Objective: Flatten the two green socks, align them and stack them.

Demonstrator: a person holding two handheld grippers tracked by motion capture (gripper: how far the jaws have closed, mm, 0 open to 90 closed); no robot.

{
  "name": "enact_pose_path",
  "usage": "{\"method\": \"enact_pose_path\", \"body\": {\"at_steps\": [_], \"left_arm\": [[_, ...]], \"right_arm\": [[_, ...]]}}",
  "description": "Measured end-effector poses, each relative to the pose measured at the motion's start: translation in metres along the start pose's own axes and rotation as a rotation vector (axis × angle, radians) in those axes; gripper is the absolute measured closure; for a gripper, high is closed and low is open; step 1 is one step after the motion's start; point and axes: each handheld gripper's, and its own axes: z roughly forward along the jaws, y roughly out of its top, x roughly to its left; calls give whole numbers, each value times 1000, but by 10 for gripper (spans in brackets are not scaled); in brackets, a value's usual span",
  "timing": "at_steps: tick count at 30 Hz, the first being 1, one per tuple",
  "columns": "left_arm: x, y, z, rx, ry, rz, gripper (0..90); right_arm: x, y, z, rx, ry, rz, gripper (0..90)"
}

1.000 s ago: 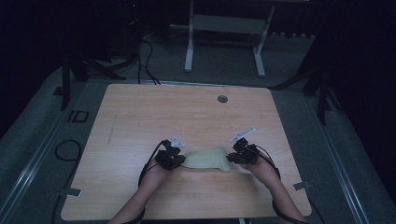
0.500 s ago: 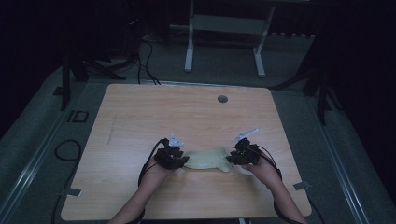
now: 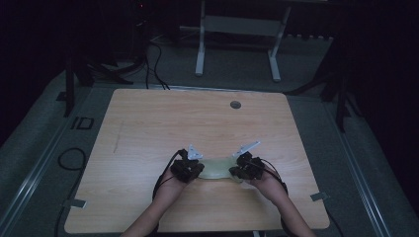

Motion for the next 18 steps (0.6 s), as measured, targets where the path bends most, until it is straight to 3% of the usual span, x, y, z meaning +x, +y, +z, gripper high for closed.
{"method": "enact_pose_path", "body": {"at_steps": [5,7,11,18], "left_arm": [[5,-10,14,76,2,5,871],[9,-13,14,56,-8,-21,871],[12,-14,12,62,10,-20,870],[11,-12,12,64,5,-19,868]], "right_arm": [[1,-5,9,34,-2,-1,879],[0,-7,11,31,-1,-1,879],[-4,-11,10,23,19,13,880],[-2,-10,8,35,21,4,849]]}}
